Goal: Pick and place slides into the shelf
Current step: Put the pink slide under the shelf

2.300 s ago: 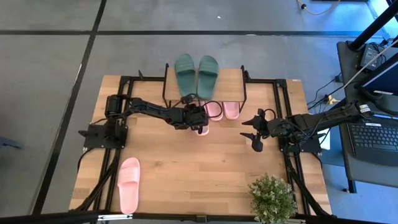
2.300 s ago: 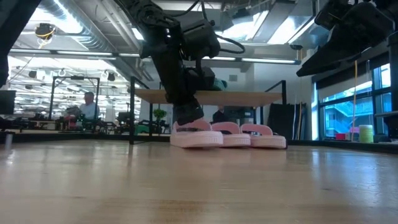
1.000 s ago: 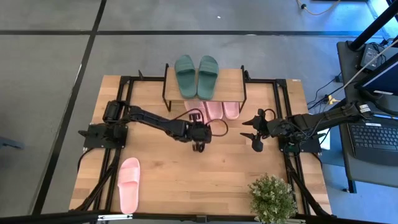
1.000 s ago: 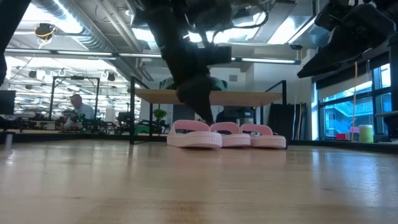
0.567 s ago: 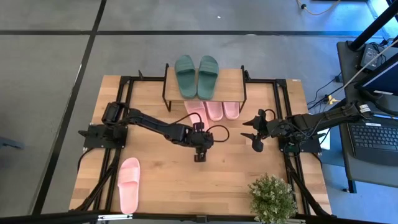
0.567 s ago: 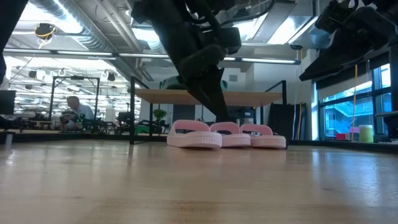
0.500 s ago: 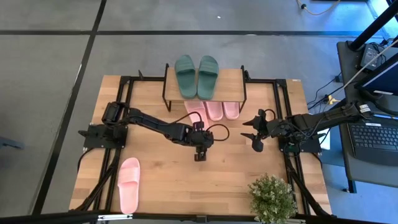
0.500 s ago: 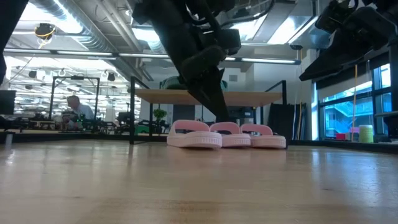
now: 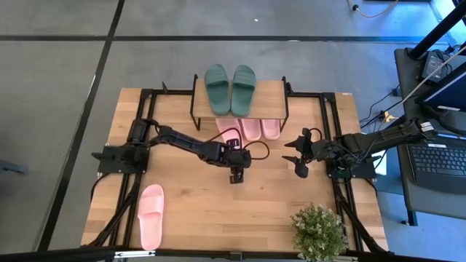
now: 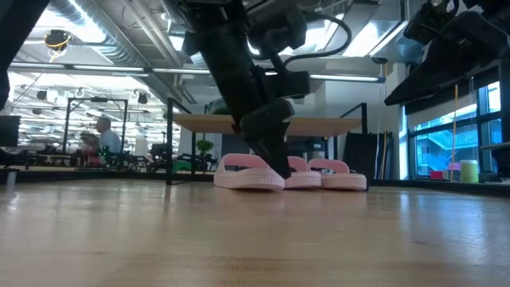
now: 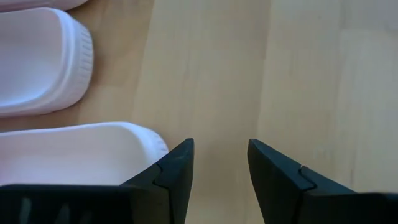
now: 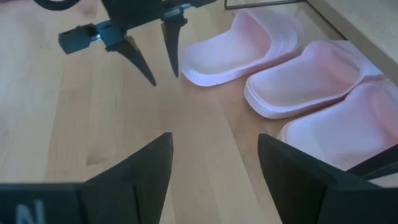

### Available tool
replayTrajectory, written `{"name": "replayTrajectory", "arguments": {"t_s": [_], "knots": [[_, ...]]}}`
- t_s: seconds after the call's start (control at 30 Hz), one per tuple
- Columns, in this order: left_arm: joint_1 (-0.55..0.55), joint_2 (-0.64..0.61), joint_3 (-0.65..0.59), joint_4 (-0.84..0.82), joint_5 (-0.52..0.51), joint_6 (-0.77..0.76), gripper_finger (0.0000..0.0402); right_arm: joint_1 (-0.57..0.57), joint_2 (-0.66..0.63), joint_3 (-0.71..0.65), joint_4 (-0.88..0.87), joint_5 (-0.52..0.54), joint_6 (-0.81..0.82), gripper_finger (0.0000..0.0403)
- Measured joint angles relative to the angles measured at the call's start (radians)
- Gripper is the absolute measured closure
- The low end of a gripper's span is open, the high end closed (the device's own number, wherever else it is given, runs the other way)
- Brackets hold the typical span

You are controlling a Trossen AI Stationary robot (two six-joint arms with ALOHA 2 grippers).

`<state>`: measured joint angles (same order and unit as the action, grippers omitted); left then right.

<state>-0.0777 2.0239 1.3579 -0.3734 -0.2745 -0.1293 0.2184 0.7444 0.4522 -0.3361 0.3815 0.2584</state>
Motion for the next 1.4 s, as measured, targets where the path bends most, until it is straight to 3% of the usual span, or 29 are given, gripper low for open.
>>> {"name": "replayTrajectory", "arguments": {"t_s": [0.73, 0.97, 1.4], "knots": [[0.063, 0.0, -0.047, -0.066, -0.036, 0.005, 0.0258, 0.0, 0.0, 0.0, 0.002, 0.0, 0.002, 0.0167], [0.067, 0.0, -0.048, -0.072, -0.11, 0.008, 0.0258, 0.0, 0.0, 0.0, 0.002, 0.0, 0.002, 0.0167], [0.13, 0.0, -0.048, -0.083, -0.111, 0.009, 0.0258, 0.0, -0.001, 0.0, 0.002, 0.0, 0.001, 0.0167]]}}
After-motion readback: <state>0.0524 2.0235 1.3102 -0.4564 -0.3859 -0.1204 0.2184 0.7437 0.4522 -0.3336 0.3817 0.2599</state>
